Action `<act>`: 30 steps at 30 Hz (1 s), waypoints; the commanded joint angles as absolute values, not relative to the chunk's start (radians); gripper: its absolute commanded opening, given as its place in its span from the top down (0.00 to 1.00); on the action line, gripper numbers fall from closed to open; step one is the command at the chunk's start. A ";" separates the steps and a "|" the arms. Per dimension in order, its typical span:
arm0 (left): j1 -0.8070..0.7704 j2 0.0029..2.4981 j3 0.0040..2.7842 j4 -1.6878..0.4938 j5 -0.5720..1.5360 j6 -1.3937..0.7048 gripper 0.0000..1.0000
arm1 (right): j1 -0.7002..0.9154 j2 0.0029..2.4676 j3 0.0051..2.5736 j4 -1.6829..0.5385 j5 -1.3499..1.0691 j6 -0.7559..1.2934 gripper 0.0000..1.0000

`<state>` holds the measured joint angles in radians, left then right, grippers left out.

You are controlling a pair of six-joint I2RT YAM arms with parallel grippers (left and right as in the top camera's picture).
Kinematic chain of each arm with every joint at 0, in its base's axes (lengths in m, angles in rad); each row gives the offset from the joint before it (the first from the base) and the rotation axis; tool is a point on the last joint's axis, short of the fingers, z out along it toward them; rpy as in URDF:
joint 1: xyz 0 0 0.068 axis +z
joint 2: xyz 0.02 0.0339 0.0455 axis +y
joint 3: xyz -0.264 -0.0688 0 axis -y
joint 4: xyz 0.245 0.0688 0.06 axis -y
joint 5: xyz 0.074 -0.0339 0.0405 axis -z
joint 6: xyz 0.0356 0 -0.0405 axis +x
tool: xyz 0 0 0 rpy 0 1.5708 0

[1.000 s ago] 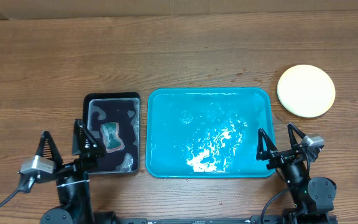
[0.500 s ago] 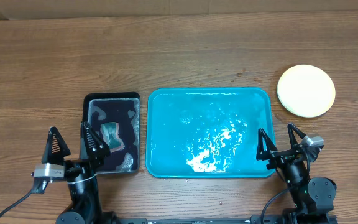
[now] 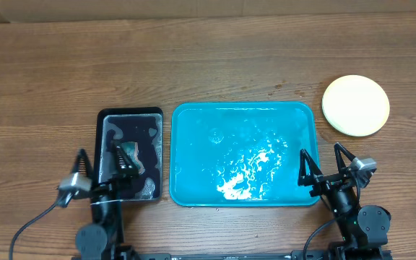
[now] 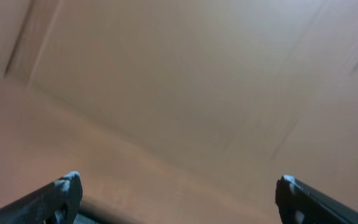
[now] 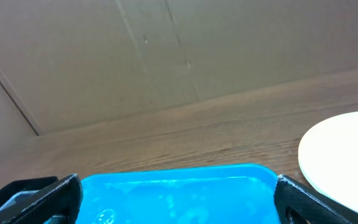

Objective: Clean dirty plates on tray and stack at the side

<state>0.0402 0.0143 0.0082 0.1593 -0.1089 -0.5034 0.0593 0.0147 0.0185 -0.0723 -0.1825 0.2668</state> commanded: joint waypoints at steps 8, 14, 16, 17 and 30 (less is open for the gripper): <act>0.046 0.003 0.005 -0.075 -0.036 -0.492 0.00 | 0.057 0.003 0.008 -0.069 -0.177 0.262 0.00; 0.046 0.003 0.005 -0.077 -0.021 -0.472 0.00 | 0.057 0.003 0.008 -0.069 -0.177 0.262 0.00; 0.046 0.004 0.005 -0.077 -0.013 -0.471 0.00 | 0.057 0.003 0.008 -0.069 -0.177 0.262 0.00; 0.046 0.004 0.005 -0.077 -0.014 -0.471 0.00 | 0.057 0.003 0.008 -0.069 -0.177 0.262 0.00; 0.046 0.004 0.005 -0.077 -0.014 -0.471 0.00 | 0.057 0.003 0.008 -0.069 -0.177 0.262 0.00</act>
<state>0.0402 0.0132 0.0082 -0.0784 -0.0280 -0.4946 0.0593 0.0147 0.0185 -0.0727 -0.1822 0.2649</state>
